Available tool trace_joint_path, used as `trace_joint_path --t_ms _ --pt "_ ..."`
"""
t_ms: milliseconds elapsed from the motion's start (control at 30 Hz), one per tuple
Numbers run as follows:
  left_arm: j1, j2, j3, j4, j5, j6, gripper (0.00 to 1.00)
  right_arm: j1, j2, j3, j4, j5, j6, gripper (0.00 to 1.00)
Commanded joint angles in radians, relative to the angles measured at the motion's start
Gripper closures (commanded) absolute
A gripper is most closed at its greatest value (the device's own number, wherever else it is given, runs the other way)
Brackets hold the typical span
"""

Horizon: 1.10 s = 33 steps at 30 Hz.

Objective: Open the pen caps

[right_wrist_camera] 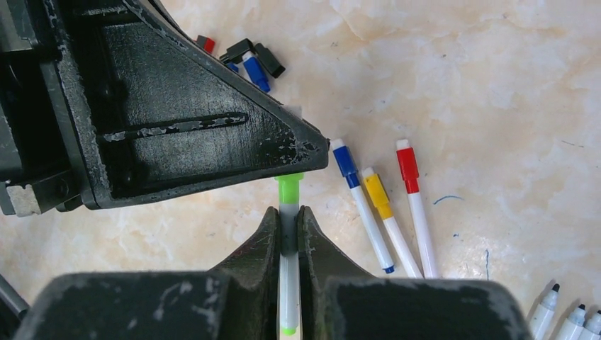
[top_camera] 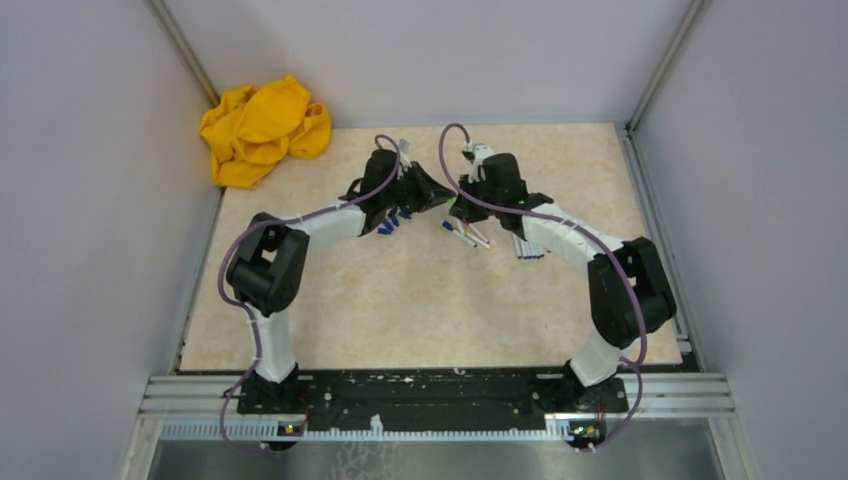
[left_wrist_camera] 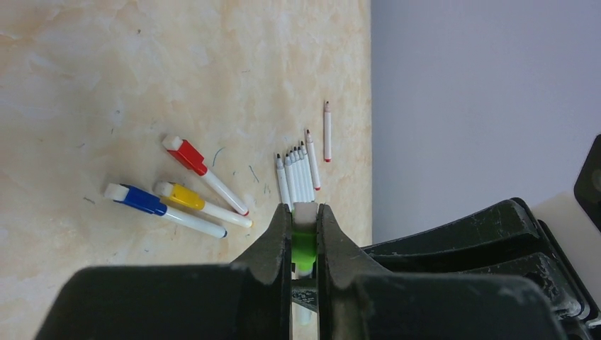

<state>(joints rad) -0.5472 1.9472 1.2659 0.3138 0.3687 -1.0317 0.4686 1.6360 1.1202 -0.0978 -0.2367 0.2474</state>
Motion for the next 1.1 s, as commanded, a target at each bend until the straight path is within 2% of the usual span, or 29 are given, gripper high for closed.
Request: trace_joint_path --t_ms 0,167,300,433,567,1067 --pt "0.0 -0.044 0.065 -0.039 -0.037 -0.049 1.0 0.013 -0.007 0.002 0.058 0.007 -0.005 1.0" --pt "0.066 -0.003 0.195 -0.109 -0.119 -0.014 1.0 0.019 -0.059 -0.082 0.074 0.018 -0.005 1.0" --pt "0.153 0.082 0.304 -0.152 -0.117 -0.047 1.0 0.037 -0.108 -0.158 0.07 0.047 -0.006 1.0" --pt "0.167 0.148 0.411 -0.253 -0.153 0.007 1.0 0.038 -0.128 -0.175 0.068 0.067 -0.004 1.0" --pt "0.174 0.159 0.422 -0.305 -0.223 0.071 1.0 0.039 -0.14 -0.179 0.062 0.06 -0.004 1.0" --pt "0.21 0.206 0.516 -0.38 -0.293 0.121 1.0 0.066 -0.2 -0.29 0.079 0.082 0.015 1.0"
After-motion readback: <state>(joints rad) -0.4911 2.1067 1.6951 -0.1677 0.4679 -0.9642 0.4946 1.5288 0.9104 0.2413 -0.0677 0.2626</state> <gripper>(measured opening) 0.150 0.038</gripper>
